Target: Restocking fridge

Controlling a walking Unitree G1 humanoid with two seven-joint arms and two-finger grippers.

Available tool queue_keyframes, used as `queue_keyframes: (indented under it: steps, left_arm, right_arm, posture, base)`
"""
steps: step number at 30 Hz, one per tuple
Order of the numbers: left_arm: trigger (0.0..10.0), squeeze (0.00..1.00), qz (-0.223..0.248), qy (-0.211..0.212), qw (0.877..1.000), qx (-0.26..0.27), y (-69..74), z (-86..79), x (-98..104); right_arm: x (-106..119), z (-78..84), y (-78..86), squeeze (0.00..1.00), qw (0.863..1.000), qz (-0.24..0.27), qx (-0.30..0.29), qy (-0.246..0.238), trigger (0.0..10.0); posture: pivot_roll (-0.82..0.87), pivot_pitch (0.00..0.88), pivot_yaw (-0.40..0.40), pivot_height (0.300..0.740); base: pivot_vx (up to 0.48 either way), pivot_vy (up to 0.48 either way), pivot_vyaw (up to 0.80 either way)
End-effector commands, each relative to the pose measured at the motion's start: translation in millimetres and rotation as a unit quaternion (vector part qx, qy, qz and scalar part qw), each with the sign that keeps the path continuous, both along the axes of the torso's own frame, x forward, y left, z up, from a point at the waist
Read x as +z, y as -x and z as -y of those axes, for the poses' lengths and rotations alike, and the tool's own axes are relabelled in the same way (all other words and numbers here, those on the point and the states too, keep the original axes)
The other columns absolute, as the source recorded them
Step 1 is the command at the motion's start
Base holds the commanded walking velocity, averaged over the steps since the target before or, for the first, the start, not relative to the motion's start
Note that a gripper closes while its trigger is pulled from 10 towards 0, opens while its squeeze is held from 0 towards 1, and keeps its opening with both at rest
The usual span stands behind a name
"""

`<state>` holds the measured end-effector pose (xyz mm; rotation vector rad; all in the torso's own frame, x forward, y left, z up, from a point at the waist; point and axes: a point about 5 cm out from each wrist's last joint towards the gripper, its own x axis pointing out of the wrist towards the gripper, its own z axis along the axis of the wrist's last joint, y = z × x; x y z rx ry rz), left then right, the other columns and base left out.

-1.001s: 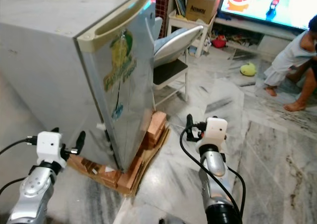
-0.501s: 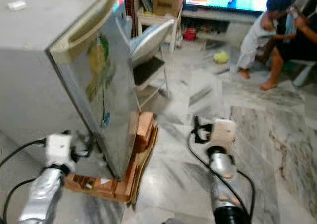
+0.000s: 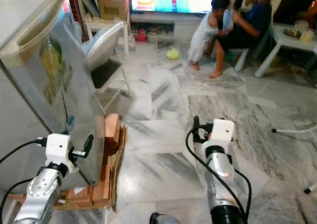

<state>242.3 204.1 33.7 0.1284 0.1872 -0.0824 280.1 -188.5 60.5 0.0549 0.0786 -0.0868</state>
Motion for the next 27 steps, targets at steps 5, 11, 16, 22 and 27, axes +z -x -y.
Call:
queue_keyframes:
  steps: [5,11,16,22,27]
  left_arm:
    - [10.0,0.0,-0.034,0.005,0.998,0.056,-3.3,-20.0,-8]
    - [10.0,0.0,-0.03,0.0,0.996,0.08,-14.5,-29.1,-4]
    - [10.0,0.0,-0.02,0.007,0.996,0.085,-32.6,-29.8,3]
    - [10.0,0.0,-0.008,0.015,0.997,0.075,-54.4,-26.8,15]
    - [10.0,0.0,-0.002,0.009,0.998,0.058,-66.8,-21.9,22]
  right_arm:
    - [2,1.4,-3.3,0.0,1.0,0.0,0.001,0.002,10.0]
    - [-2,0.0,-1.2,0.0,1.0,-0.01,0.006,0.001,10.0]
    - [-5,-2.1,0.9,0.0,1.0,-0.015,0.011,0.001,10.0]
    - [-5,-0.3,1.9,0.0,1.0,-0.017,0.012,0.002,10.0]
    - [-6,3.1,3.3,0.0,1.0,-0.021,0.009,0.003,10.0]
  posture:
    - [0.03,0.0,-0.028,0.74]
    - [0.03,0.0,-0.028,0.74]
    - [0.02,0.0,-0.028,0.74]
    - [0.01,0.0,-0.024,0.74]
    - [0.01,0.0,-0.021,0.74]
  base:
    - [0.0,0.0,0.0]
    - [0.0,0.0,0.0]
    - [0.0,0.0,0.0]
    - [0.0,0.0,0.0]
    - [0.0,0.0,0.0]
